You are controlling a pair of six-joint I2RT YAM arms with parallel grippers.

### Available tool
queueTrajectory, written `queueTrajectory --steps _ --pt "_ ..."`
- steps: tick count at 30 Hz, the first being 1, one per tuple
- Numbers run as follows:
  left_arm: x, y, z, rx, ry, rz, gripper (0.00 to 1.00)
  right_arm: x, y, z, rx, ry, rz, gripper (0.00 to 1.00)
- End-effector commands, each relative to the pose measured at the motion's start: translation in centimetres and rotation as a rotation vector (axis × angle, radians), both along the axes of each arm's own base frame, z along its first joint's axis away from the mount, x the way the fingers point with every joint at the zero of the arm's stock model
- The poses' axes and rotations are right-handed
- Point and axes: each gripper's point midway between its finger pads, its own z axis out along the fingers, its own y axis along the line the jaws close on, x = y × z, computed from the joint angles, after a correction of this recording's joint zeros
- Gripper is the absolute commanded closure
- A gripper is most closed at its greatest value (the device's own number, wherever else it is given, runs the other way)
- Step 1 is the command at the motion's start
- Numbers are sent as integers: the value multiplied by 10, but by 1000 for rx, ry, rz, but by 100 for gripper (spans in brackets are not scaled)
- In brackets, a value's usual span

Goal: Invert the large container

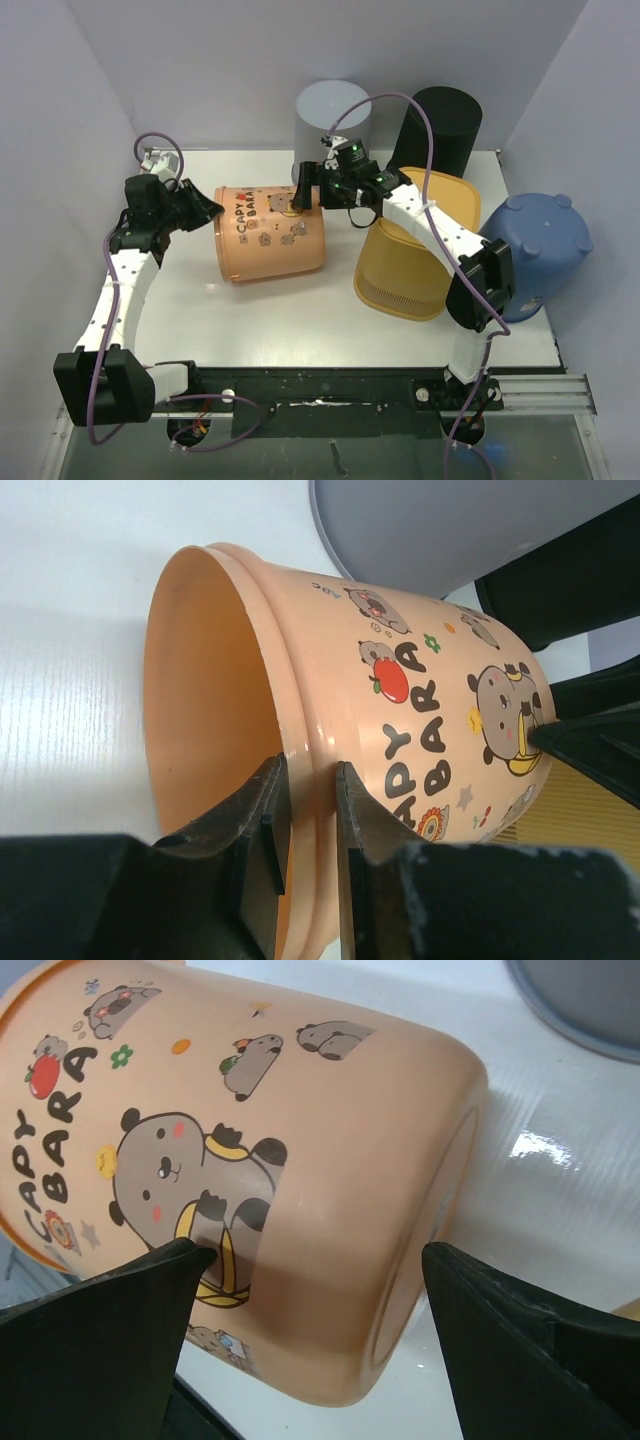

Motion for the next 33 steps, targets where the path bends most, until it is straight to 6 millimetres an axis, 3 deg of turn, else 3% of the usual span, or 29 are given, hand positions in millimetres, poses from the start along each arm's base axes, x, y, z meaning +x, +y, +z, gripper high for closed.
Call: queueTrajectory --steps 1,6,10,14,18,25,33 --pt "-38 15 -83 85 292 23 100 -18 23 47 181 -31 90 3" --pt "-41 13 -90 74 304 13 100 -34 40 86 337 -50 187 2" --pt "-39 7 -90 45 297 -4 100 -45 41 132 413 -127 227 2" --pt "-32 -9 -81 -6 251 -31 100 -56 40 172 439 -207 260 2" --pt "-23 -27 -71 -11 216 -55 100 -64 44 193 454 -248 291 2" --pt "-16 -46 -68 -23 204 -95 100 -74 55 203 455 -276 336 2" --pt "-18 -48 -73 -31 207 -92 100 -75 73 180 415 -233 364 2"
